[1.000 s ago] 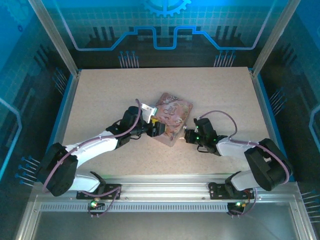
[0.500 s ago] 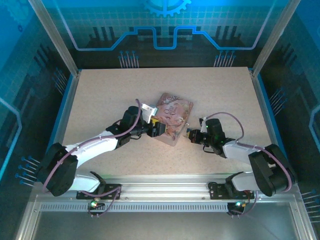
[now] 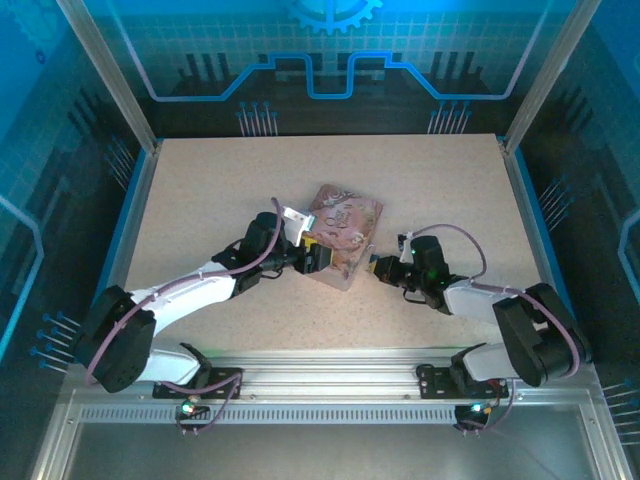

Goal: Unlock the padlock with the key

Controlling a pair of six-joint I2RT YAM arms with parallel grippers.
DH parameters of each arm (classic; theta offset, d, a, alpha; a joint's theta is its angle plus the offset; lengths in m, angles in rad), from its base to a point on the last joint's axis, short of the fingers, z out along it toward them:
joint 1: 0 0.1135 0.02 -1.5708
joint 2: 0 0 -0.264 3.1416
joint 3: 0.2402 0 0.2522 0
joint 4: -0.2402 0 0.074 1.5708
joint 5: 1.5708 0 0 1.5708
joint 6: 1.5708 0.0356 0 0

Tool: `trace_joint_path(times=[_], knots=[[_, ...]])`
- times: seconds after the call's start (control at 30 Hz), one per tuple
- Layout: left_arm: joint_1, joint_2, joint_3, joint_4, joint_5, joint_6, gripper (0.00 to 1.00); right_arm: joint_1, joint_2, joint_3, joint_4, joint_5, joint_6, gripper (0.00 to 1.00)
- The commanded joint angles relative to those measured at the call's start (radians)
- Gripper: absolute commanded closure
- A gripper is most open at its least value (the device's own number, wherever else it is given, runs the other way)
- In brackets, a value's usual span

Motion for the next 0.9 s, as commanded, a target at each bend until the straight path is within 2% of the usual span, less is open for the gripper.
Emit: trace_joint_path(times=[0.0, 0.47, 0.8, 0.87], knots=[[0.006, -0.007, 0.005, 0.022, 0.018, 0.004, 0.36, -0.001, 0.007, 0.003, 0.098, -0.025, 0.067, 1.00], [0.007, -0.030, -0.009, 0.017, 0.007, 0.003, 0.36, 0.000, -0.039, 0.015, 0.064, 0.050, 0.141, 1.00], [0.002, -0.063, -0.040, 0.023, 0.037, -0.002, 0.36, -0.002, 0.026, 0.047, 0.123, 0.057, 0.200, 1.00], [-0.028, -0.068, -0.048, 0.018, 0.037, 0.007, 0.36, -0.001, 0.026, 0.058, 0.113, 0.069, 0.203, 1.00]])
